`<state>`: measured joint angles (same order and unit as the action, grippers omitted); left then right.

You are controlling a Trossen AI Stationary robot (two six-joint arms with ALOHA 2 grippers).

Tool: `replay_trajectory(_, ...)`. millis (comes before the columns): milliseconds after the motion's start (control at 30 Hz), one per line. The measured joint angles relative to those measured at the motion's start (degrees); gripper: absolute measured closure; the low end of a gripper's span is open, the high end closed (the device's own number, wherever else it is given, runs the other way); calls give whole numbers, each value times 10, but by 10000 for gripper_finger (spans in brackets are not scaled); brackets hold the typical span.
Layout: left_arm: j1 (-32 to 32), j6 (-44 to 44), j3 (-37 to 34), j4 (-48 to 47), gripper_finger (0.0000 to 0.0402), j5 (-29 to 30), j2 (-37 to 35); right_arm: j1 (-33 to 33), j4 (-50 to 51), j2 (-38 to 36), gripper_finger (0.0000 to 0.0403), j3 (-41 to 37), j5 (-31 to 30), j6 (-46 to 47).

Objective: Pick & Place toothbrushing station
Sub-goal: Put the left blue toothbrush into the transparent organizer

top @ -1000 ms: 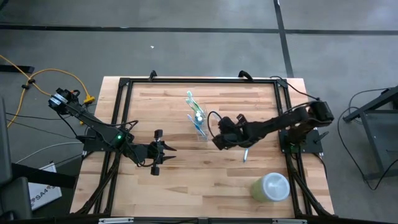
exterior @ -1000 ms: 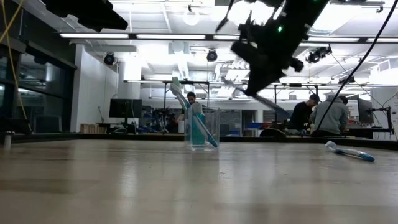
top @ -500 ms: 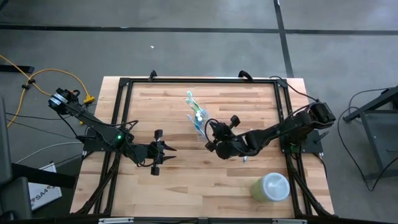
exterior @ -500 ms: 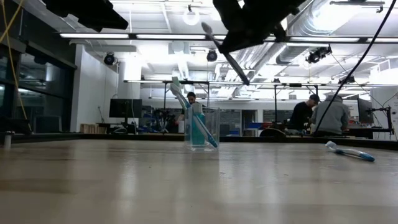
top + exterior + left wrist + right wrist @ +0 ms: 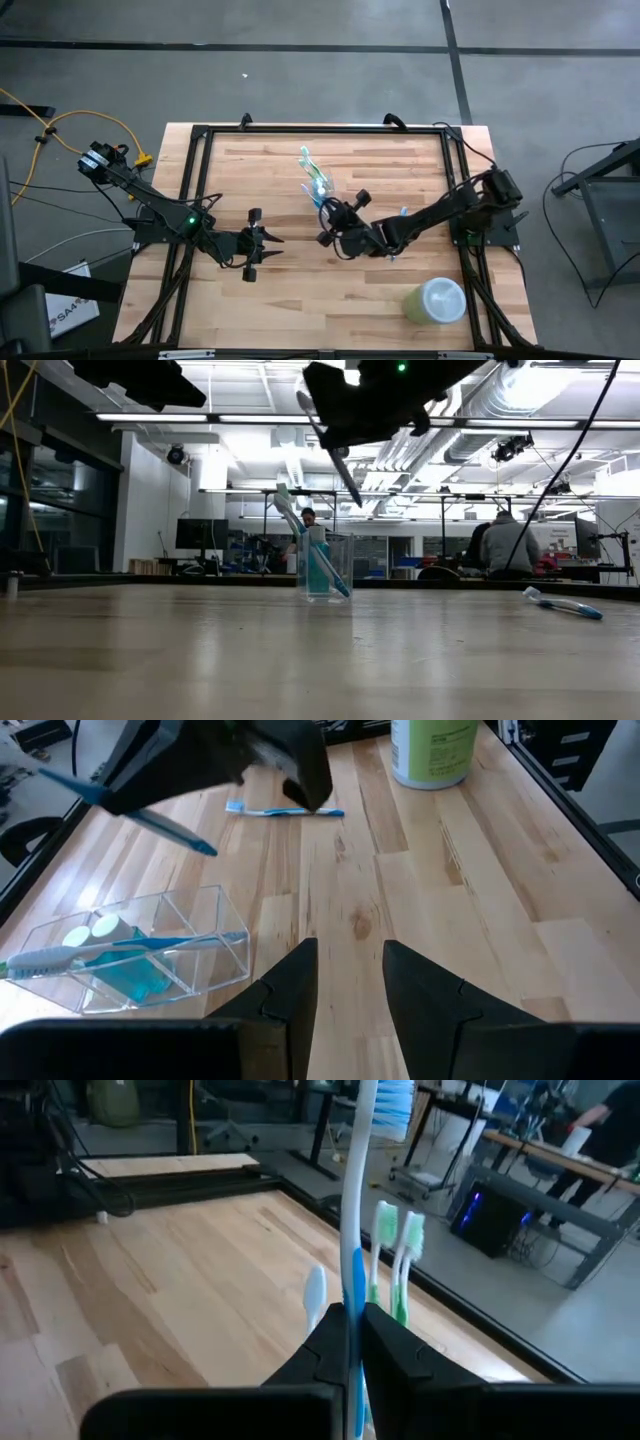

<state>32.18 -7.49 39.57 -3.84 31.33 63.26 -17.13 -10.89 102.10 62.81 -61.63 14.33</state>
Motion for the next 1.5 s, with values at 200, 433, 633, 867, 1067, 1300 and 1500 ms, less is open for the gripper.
replay_trajectory(200, 0, 0, 0, 0, 291, 0, 0, 7, -108, 40, 396, 0, -3, -73)
replay_trajectory(433, 0, 0, 0, 0, 291, 0, 0, 21, -168, 82, 396, 0, 0, -102)
replay_trajectory(633, 0, 0, 0, 0, 291, 0, 0, 30, -217, 121, 396, 0, 0, -113)
replay_trajectory(867, 0, 0, 0, 0, 291, 0, 0, 28, -237, 136, 396, 0, -11, -114)
replay_trajectory(1067, 0, 0, 0, 0, 291, 0, 0, 25, -241, 136, 396, -17, -25, -80)
replay_trajectory(1300, 0, 1, 0, 0, 291, 0, 0, 13, -254, 136, 396, -57, -66, -9)
replay_trajectory(1500, 0, 1, 0, 0, 291, 0, 0, 9, -280, 136, 393, -80, -75, 21)
